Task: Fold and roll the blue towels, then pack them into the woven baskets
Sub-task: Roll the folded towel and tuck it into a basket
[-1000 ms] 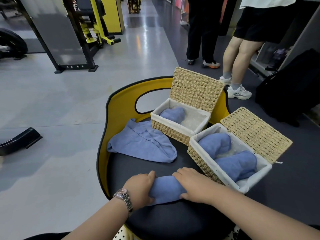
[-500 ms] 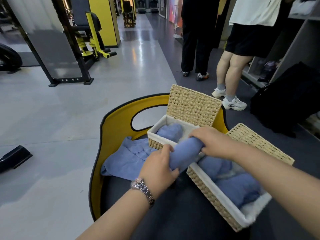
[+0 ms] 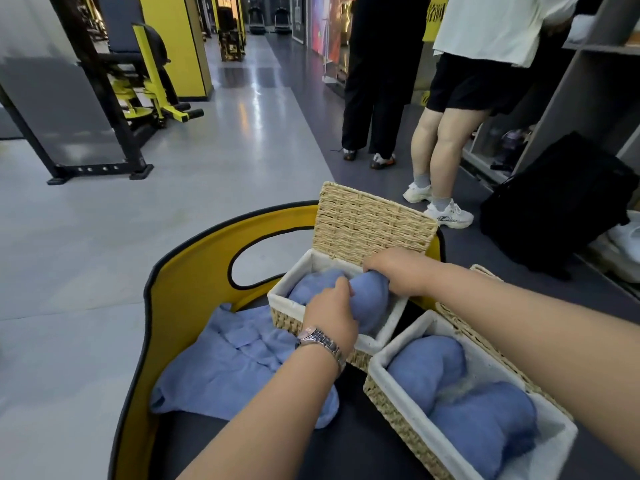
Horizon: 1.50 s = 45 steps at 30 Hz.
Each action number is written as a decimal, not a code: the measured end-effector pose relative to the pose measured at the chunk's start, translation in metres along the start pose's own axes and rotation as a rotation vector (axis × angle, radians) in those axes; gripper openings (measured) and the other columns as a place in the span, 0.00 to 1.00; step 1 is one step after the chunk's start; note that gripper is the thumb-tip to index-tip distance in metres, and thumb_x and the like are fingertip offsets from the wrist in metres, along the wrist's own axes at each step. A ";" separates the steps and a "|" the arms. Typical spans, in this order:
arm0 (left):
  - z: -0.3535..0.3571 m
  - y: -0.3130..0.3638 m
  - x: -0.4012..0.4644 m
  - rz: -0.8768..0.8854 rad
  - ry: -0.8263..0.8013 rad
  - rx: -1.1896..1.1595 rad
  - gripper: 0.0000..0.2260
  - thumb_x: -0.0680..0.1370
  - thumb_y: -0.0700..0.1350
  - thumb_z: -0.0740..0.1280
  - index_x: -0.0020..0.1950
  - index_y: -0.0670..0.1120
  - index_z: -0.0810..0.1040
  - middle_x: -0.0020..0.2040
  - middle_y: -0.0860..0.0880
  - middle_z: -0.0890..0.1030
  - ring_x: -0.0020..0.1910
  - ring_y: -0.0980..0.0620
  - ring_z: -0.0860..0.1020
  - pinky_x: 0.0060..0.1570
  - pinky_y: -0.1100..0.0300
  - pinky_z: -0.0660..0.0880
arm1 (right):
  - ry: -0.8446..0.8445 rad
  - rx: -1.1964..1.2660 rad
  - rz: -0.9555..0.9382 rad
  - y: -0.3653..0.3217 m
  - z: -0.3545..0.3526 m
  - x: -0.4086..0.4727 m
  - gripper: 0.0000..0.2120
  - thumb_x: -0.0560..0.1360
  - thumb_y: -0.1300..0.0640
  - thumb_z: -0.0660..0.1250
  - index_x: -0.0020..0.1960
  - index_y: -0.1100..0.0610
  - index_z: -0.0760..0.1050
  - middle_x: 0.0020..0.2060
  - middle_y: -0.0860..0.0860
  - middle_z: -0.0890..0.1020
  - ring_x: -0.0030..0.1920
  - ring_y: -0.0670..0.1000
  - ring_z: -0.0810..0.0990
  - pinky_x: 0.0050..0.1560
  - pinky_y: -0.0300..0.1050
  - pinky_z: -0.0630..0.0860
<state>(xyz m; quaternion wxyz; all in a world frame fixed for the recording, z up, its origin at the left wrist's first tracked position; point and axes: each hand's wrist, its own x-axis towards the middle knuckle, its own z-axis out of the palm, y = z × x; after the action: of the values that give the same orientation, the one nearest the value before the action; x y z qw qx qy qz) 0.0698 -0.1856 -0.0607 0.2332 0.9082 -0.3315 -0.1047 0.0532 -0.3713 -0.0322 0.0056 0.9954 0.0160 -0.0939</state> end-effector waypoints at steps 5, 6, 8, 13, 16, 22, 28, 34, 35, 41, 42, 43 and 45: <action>0.005 0.001 0.021 -0.080 -0.173 0.103 0.23 0.73 0.41 0.68 0.66 0.45 0.66 0.57 0.43 0.78 0.56 0.43 0.78 0.51 0.51 0.77 | 0.005 -0.046 -0.057 0.001 0.012 0.014 0.11 0.68 0.66 0.63 0.48 0.56 0.75 0.43 0.52 0.79 0.44 0.55 0.76 0.44 0.50 0.73; 0.004 0.003 0.024 -0.075 -0.203 0.132 0.22 0.74 0.42 0.68 0.66 0.45 0.67 0.58 0.43 0.78 0.57 0.44 0.78 0.53 0.50 0.77 | -0.011 -0.049 -0.071 -0.001 0.013 0.016 0.11 0.68 0.66 0.63 0.48 0.56 0.75 0.43 0.53 0.79 0.43 0.55 0.75 0.44 0.51 0.73; 0.003 0.007 0.027 -0.017 -0.274 0.185 0.18 0.76 0.47 0.67 0.63 0.43 0.70 0.58 0.44 0.78 0.57 0.44 0.78 0.55 0.49 0.76 | -0.058 -0.068 -0.107 -0.001 0.021 0.016 0.11 0.68 0.66 0.63 0.48 0.56 0.74 0.41 0.53 0.78 0.42 0.56 0.75 0.42 0.50 0.72; 0.014 0.007 0.027 -0.065 -0.270 0.255 0.11 0.75 0.53 0.66 0.48 0.47 0.72 0.48 0.47 0.80 0.45 0.47 0.78 0.43 0.55 0.73 | -0.101 -0.101 -0.139 -0.002 0.047 0.018 0.05 0.70 0.62 0.63 0.45 0.55 0.73 0.36 0.51 0.76 0.38 0.54 0.72 0.44 0.53 0.74; 0.023 0.006 0.026 -0.065 -0.237 0.310 0.09 0.74 0.52 0.65 0.43 0.48 0.71 0.45 0.48 0.80 0.45 0.47 0.79 0.44 0.56 0.72 | -0.129 -0.266 -0.183 -0.010 0.044 0.023 0.05 0.72 0.61 0.63 0.47 0.53 0.73 0.41 0.49 0.77 0.47 0.54 0.73 0.53 0.47 0.66; 0.021 0.010 0.024 -0.049 -0.227 0.334 0.07 0.75 0.48 0.63 0.47 0.46 0.74 0.43 0.47 0.79 0.47 0.46 0.80 0.45 0.54 0.76 | -0.383 -0.516 -0.115 -0.031 0.033 0.032 0.05 0.75 0.58 0.65 0.51 0.53 0.74 0.49 0.49 0.78 0.54 0.53 0.75 0.56 0.47 0.70; 0.029 0.001 0.024 0.026 -0.189 0.286 0.08 0.73 0.51 0.63 0.40 0.47 0.71 0.36 0.49 0.75 0.35 0.48 0.74 0.35 0.59 0.69 | -0.292 -0.439 -0.154 -0.027 0.042 0.035 0.04 0.74 0.58 0.64 0.46 0.54 0.77 0.39 0.48 0.79 0.42 0.52 0.78 0.39 0.44 0.69; 0.030 -0.005 0.021 0.074 -0.203 0.323 0.10 0.75 0.53 0.60 0.42 0.47 0.73 0.37 0.50 0.77 0.36 0.49 0.74 0.38 0.57 0.65 | -0.250 -0.444 -0.146 -0.027 0.051 0.035 0.04 0.75 0.57 0.63 0.47 0.51 0.76 0.45 0.47 0.79 0.52 0.52 0.78 0.50 0.47 0.72; 0.028 -0.006 0.017 0.091 -0.180 0.308 0.10 0.75 0.53 0.59 0.44 0.48 0.75 0.38 0.50 0.78 0.37 0.48 0.75 0.40 0.56 0.65 | -0.227 -0.446 -0.130 -0.029 0.048 0.030 0.07 0.76 0.56 0.62 0.51 0.51 0.76 0.51 0.48 0.79 0.57 0.52 0.76 0.54 0.47 0.70; 0.002 -0.053 -0.039 0.157 0.315 0.049 0.10 0.73 0.47 0.63 0.54 0.53 0.77 0.48 0.54 0.79 0.49 0.50 0.75 0.47 0.54 0.70 | 0.078 -0.293 0.026 -0.062 0.005 -0.045 0.17 0.72 0.66 0.61 0.59 0.55 0.71 0.59 0.53 0.72 0.62 0.55 0.66 0.64 0.50 0.63; 0.003 -0.065 -0.053 0.134 0.315 0.055 0.09 0.73 0.46 0.64 0.52 0.52 0.76 0.47 0.54 0.78 0.47 0.50 0.75 0.45 0.55 0.70 | 0.110 -0.261 0.030 -0.070 0.002 -0.059 0.18 0.71 0.66 0.61 0.59 0.55 0.71 0.59 0.53 0.71 0.62 0.55 0.66 0.64 0.50 0.62; 0.006 -0.077 -0.066 0.113 0.280 0.081 0.08 0.73 0.46 0.64 0.51 0.52 0.76 0.46 0.53 0.79 0.47 0.49 0.75 0.43 0.55 0.69 | 0.119 -0.227 0.029 -0.080 0.003 -0.071 0.18 0.71 0.66 0.61 0.60 0.54 0.71 0.59 0.52 0.71 0.63 0.55 0.66 0.64 0.50 0.62; 0.016 -0.093 -0.089 0.101 0.170 0.161 0.10 0.71 0.48 0.64 0.51 0.52 0.78 0.47 0.53 0.81 0.48 0.47 0.77 0.43 0.54 0.67 | 0.141 -0.169 0.004 -0.103 0.007 -0.096 0.18 0.71 0.65 0.62 0.59 0.54 0.72 0.59 0.52 0.72 0.62 0.56 0.67 0.62 0.49 0.63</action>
<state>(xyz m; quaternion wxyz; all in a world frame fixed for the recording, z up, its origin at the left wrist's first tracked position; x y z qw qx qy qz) 0.0484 -0.0707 -0.1171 0.1918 0.9117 -0.3633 0.0115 -0.0457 -0.2715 -0.0224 0.0884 0.9956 0.0223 -0.0218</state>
